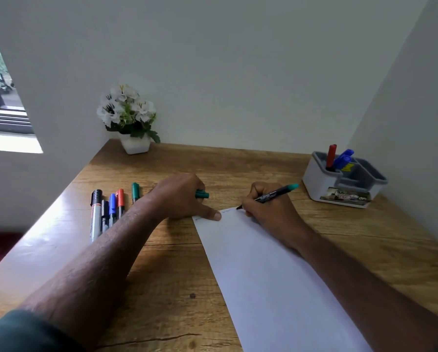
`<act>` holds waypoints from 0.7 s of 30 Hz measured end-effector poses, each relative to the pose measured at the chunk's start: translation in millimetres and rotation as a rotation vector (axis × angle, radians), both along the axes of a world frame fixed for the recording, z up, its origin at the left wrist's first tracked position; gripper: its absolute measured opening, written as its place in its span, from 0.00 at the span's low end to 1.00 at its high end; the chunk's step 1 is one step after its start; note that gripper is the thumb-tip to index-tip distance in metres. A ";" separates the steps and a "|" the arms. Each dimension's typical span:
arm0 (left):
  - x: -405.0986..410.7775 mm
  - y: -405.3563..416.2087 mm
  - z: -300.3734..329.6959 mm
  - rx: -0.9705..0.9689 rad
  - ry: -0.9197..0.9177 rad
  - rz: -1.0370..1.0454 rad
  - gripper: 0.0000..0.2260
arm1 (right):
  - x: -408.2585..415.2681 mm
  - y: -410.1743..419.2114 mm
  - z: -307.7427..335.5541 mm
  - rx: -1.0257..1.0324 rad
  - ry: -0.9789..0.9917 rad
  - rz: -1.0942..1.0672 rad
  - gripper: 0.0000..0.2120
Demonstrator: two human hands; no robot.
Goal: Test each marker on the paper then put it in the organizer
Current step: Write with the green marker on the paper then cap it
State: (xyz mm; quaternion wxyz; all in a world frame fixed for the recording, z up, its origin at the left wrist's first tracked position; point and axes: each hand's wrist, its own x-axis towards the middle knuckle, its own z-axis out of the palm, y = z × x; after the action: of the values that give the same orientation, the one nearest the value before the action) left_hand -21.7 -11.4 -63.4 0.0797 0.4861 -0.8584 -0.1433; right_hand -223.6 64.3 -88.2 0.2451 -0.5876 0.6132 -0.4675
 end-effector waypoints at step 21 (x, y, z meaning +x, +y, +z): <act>-0.2 0.3 -0.9 0.014 0.000 0.001 0.21 | -1.2 -0.1 0.1 0.017 -0.003 -0.025 0.10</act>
State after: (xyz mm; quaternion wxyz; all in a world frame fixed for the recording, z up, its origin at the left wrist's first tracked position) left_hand -21.9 -11.0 -64.4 0.0762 0.4870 -0.8572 -0.1494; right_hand -224.9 64.2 -88.0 0.2453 -0.5772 0.6241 -0.4660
